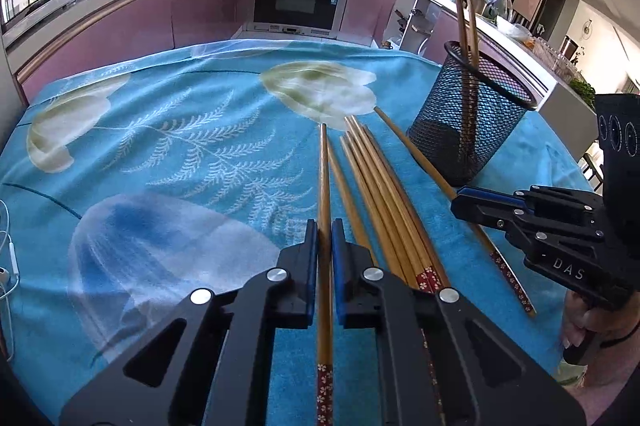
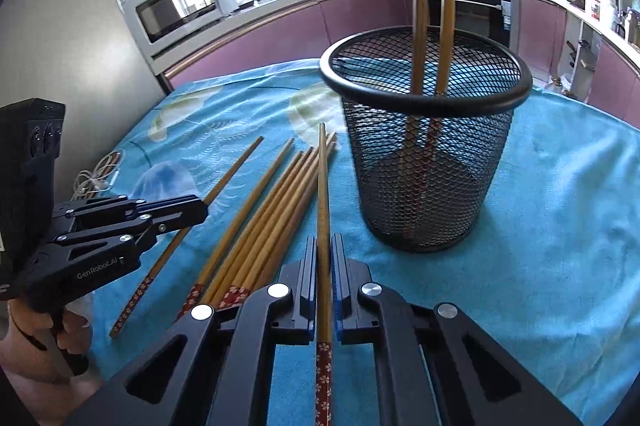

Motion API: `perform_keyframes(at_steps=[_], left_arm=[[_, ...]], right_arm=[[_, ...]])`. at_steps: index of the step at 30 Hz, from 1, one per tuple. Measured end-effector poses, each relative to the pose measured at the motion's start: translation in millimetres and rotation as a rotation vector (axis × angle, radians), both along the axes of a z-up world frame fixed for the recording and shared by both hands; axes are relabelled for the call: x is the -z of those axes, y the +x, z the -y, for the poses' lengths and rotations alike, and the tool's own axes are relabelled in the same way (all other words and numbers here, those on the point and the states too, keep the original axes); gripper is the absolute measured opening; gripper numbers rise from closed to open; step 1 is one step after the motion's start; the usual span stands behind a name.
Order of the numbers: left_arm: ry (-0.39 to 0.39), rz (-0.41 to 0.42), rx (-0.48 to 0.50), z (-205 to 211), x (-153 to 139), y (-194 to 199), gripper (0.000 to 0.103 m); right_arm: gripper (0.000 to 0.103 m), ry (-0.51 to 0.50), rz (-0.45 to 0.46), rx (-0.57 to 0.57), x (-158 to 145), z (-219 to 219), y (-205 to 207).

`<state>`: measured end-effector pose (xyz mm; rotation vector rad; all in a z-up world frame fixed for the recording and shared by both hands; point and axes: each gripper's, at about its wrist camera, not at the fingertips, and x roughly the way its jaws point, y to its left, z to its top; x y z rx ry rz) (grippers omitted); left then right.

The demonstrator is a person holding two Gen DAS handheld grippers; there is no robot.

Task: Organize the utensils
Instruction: 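Raise the chopstick with the right gripper and insert it into the mesh cup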

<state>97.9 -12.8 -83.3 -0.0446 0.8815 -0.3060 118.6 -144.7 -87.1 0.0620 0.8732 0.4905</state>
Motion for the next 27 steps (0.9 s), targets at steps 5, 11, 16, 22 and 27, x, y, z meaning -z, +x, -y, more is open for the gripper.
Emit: perform_keyframes(at_steps=[5, 11, 16, 22, 27], left_arm=[[-0.001, -0.014, 0.056, 8, 3, -9, 0.008], [0.021, -0.043, 0.063, 9, 13, -4, 0.008], [0.038, -0.055, 0.072, 11, 15, 3, 0.009], [0.034, -0.056, 0.066, 11, 14, 6, 0.008], [0.019, -0.025, 0.075, 10, 1, -2, 0.008]], right_arm=[[0.006, -0.015, -0.022, -0.055, 2, -8, -4], [0.006, -0.053, -0.045, -0.063, 9, -16, 1], [0.007, -0.077, -0.04, -0.071, 10, -21, 8], [0.006, -0.033, -0.016, -0.065, 3, -14, 3], [0.006, 0.012, 0.045, -0.066, -18, -1, -10]])
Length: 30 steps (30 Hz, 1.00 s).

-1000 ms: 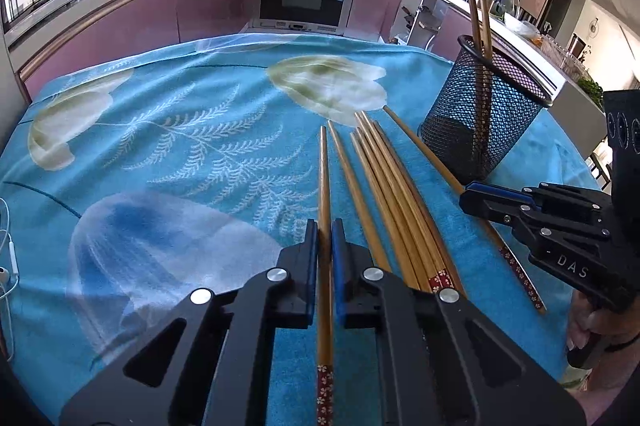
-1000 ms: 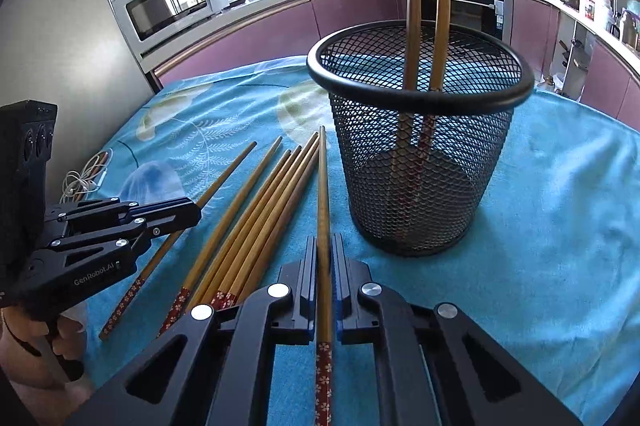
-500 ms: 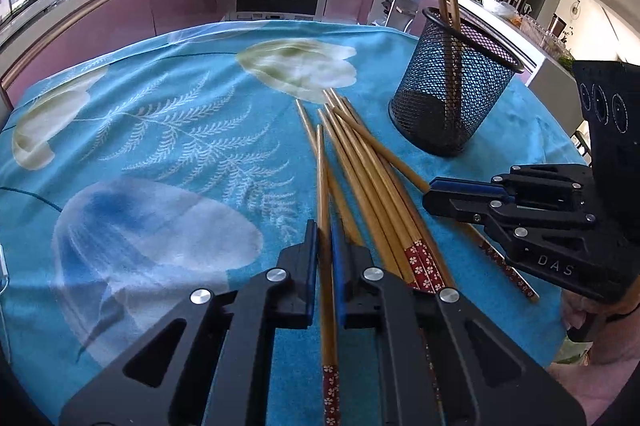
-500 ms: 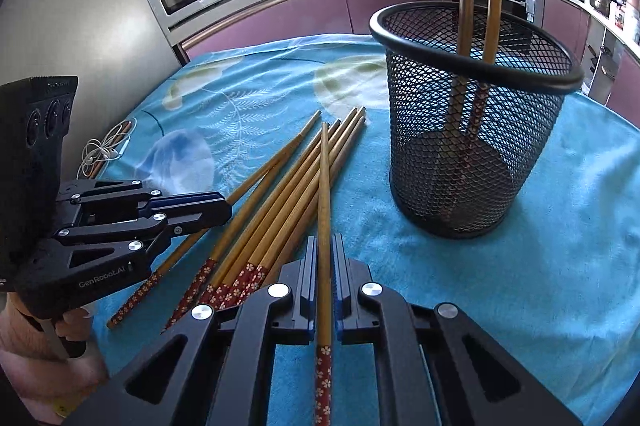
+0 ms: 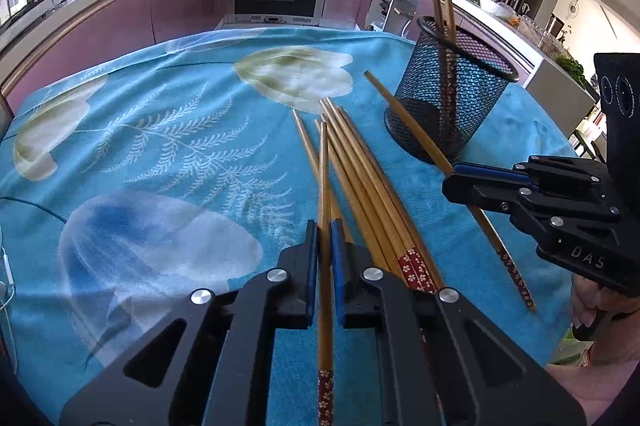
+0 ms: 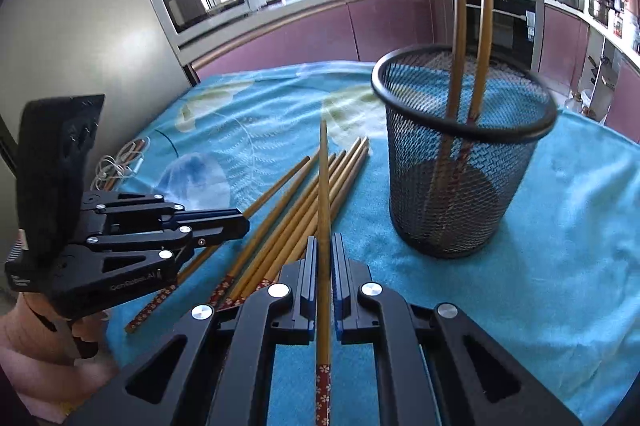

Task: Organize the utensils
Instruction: 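Raise the chopstick with the right gripper and insert it into the mesh cup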

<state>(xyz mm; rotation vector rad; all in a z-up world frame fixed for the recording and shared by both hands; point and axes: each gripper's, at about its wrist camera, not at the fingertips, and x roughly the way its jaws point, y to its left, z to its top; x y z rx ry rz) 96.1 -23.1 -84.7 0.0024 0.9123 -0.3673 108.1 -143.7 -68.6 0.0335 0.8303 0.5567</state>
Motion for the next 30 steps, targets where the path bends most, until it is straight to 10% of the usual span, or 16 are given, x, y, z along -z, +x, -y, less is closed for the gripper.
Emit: perform_keyframes(at_steps=[30], left_arm=[[-0.295, 0.37, 0.09, 10, -166, -14, 0.007]], right_arm=[[0.006, 0.179, 0.332, 0.11, -127, 75, -7]])
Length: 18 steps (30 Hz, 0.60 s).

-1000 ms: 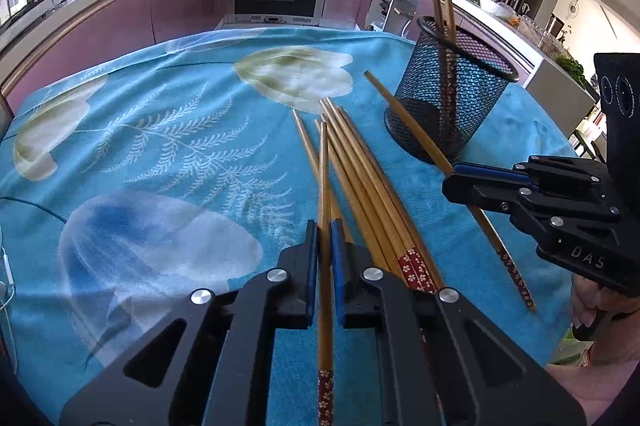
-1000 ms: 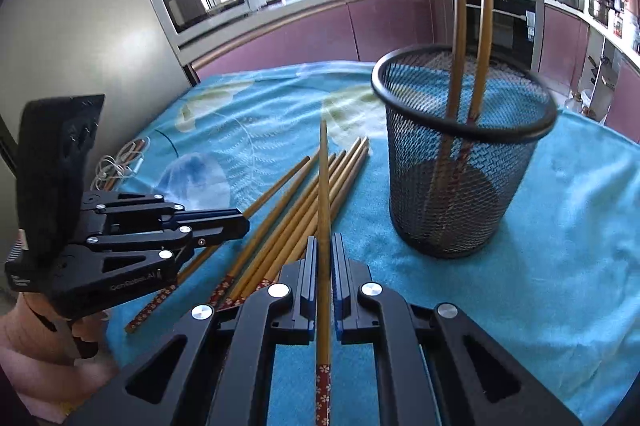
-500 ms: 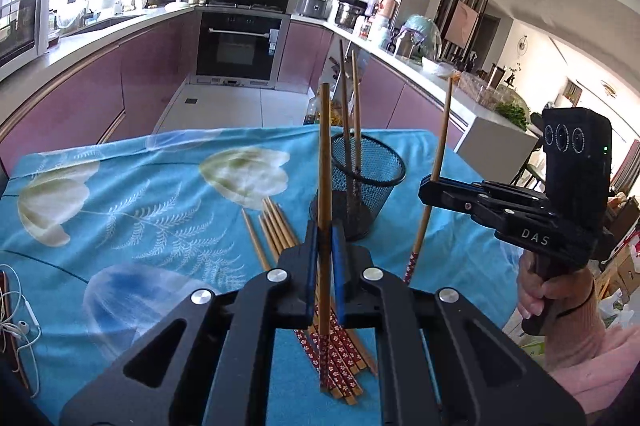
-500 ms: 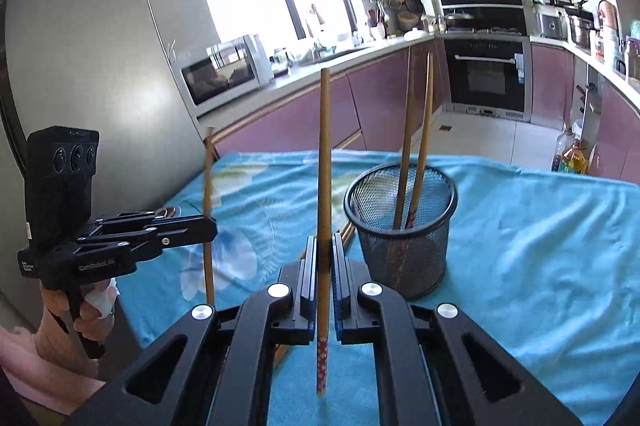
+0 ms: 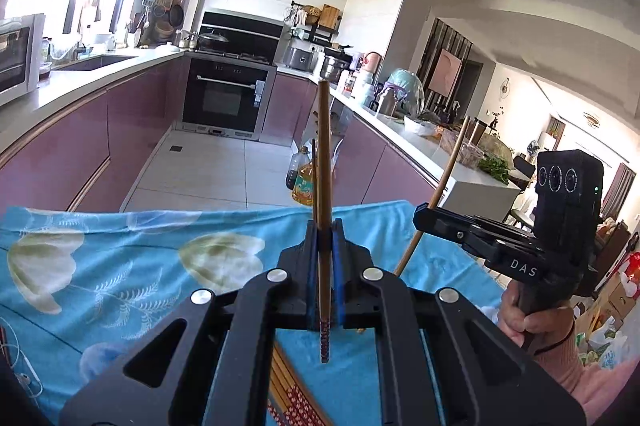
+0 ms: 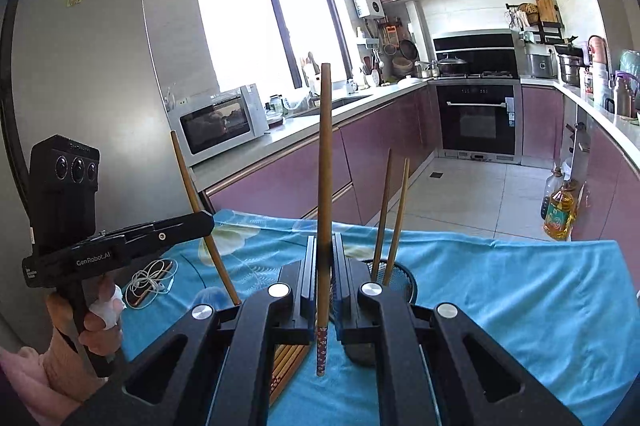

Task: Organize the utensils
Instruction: 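Raise the chopstick with the right gripper and insert it into the mesh cup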

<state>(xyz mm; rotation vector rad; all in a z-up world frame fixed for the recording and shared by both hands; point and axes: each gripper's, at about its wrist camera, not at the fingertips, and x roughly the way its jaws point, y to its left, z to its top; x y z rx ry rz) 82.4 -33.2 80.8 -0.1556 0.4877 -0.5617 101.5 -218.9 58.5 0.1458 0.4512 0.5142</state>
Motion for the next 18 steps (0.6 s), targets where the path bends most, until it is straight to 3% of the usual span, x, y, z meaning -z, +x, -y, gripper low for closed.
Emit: perform_keyframes(at_steps=[5, 10, 18], left_arm=[[-0.012, 0.051, 0.0, 20, -21, 20, 0.007], [-0.04, 0.056, -0.003, 31, -29, 42, 0.007], [0.084, 0.003, 0.006, 60, 0, 68, 0.007]], right_arm=[[0.006, 0.001, 0.036, 0.037, -17, 6, 15], [0.006, -0.007, 0.026, 0.071, -14, 8, 32], [0.006, -0.045, -0.091, 0.056, 20, 3, 60]])
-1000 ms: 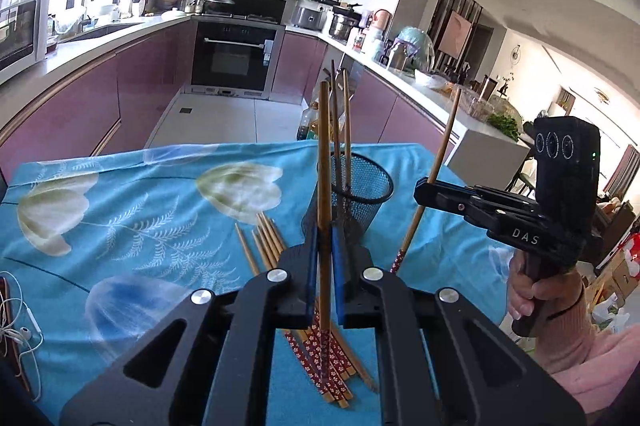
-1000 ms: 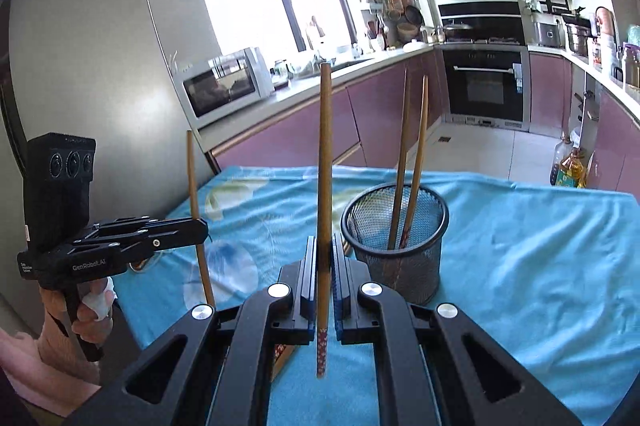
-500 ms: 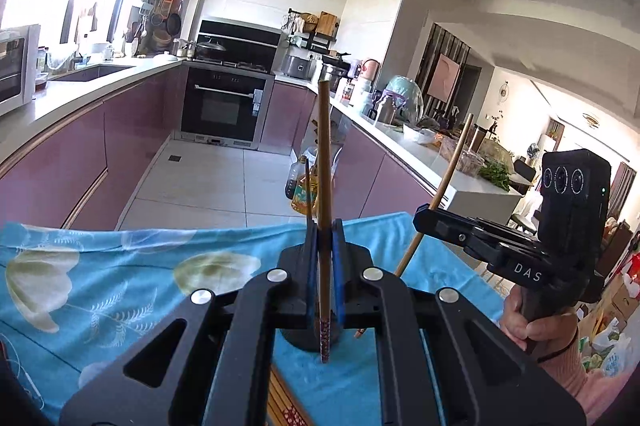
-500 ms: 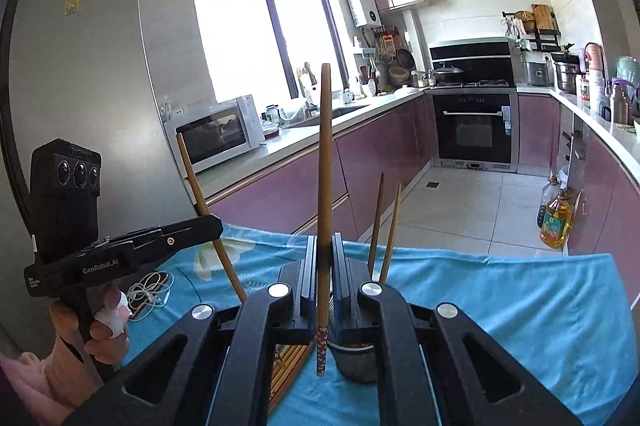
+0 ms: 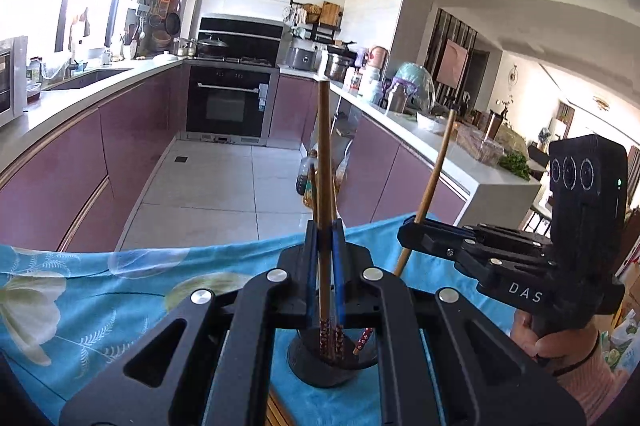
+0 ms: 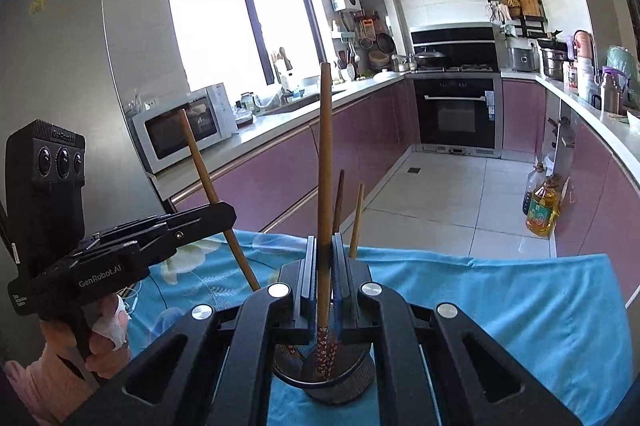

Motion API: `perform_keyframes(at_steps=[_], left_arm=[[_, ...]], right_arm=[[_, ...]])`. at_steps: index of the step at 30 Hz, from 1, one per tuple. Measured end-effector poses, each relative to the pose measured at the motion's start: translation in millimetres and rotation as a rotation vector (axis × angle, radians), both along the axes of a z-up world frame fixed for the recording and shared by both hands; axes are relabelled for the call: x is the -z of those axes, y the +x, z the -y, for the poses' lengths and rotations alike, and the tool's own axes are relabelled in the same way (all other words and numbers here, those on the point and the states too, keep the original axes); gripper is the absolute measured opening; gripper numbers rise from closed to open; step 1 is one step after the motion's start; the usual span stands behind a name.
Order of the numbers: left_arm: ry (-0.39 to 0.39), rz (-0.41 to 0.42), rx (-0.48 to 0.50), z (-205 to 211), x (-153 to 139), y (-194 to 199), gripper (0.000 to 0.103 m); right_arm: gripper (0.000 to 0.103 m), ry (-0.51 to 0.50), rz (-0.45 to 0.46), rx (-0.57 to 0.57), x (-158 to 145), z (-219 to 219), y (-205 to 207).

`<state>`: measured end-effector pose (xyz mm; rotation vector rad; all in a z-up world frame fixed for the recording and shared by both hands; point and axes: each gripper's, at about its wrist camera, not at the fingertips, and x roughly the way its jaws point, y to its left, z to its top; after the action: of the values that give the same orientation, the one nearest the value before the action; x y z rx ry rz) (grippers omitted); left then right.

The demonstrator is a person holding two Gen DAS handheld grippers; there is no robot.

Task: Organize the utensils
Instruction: 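Raise the chopstick with the right gripper and insert it into the mesh cup, then move the right gripper back to the chopsticks and grasp one more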

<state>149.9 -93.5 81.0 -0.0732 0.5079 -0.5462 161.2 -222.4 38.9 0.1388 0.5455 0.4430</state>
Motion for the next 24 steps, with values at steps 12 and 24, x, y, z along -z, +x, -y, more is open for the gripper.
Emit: perform_keyframes(at_steps=[12, 24], left_arm=[[0.161, -0.126, 0.072, 31, 45, 25, 0.008], [0.119, -0.095, -0.005, 6, 52, 14, 0.024]], right_arm=[[0.008, -0.044, -0.175, -0.003, 36, -7, 26], [0.02, -0.026, -0.126, 0.023, 33, -5, 18]])
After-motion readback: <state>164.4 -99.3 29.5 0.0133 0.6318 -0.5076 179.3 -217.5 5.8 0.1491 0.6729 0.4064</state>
